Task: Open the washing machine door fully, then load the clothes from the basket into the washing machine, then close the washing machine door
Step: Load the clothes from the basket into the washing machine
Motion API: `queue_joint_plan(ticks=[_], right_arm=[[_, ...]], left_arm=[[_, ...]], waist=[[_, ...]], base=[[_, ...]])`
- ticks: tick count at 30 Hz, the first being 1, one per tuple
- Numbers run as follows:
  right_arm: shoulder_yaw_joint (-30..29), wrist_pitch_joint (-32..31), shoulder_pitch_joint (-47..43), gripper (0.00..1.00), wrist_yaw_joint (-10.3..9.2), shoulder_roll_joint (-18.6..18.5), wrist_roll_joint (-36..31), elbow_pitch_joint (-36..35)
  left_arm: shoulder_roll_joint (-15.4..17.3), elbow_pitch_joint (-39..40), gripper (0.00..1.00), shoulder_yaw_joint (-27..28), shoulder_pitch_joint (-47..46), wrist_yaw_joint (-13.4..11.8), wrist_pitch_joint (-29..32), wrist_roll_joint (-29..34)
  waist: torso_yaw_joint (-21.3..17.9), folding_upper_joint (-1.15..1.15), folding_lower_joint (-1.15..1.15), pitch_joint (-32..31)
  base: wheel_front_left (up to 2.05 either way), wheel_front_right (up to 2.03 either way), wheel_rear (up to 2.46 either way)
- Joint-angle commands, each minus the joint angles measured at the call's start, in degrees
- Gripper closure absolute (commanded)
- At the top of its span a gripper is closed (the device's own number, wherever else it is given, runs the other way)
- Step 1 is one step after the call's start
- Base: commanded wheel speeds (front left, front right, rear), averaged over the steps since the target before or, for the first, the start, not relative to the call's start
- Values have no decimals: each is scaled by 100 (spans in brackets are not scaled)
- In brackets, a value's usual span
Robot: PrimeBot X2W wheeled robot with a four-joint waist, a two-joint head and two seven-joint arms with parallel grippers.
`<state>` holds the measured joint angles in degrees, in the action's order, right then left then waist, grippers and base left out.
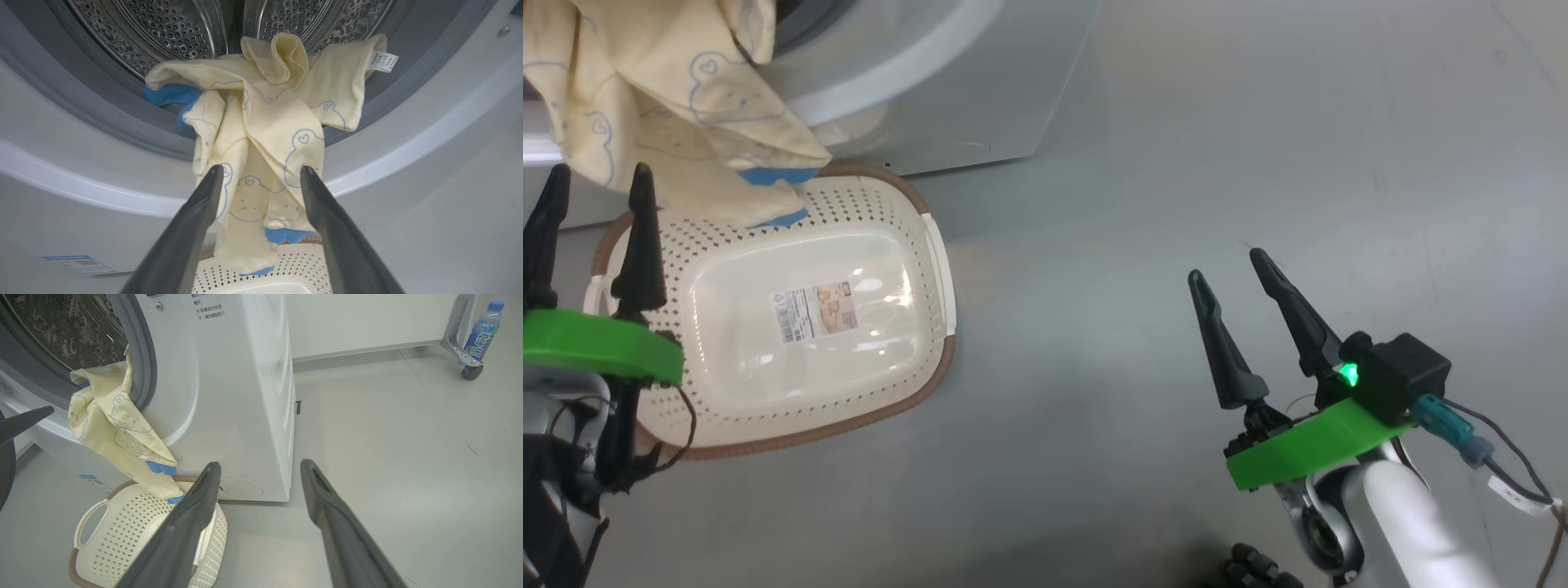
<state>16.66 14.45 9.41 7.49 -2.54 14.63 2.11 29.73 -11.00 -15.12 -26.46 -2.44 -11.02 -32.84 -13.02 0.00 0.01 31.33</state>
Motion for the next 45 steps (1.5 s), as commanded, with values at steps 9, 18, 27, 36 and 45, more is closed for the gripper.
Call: queue_joint_plan(ticks=[9,18,27,36,45], right_arm=[[70,55,39,0,0,-33,-29,-300],[51,55,75,0,0,-33,-93,-378],[102,55,124,0,0,-33,-107,-399],[123,55,108,0,0,-33,-97,-391],[174,55,87,0,0,-33,-77,-418]], left_arm=[[-42,-660,0,34,-620,358,-103,-114],[-383,-1358,0,-100,-1112,633,-249,-210],[-573,-1957,0,-161,-1639,798,-348,-200],[-725,-2098,0,-209,-1934,909,-379,-297],[-750,-2386,0,-74,-2231,923,-390,-393]], waist=[[-82,0,-1,414],[-35,0,-1,788],[-55,0,-1,999],[-121,0,-1,1096],[-222,0,-1,1208]], base=[[0,0,0],[0,0,0],[0,0,0],[0,0,0],[0,0,0]])
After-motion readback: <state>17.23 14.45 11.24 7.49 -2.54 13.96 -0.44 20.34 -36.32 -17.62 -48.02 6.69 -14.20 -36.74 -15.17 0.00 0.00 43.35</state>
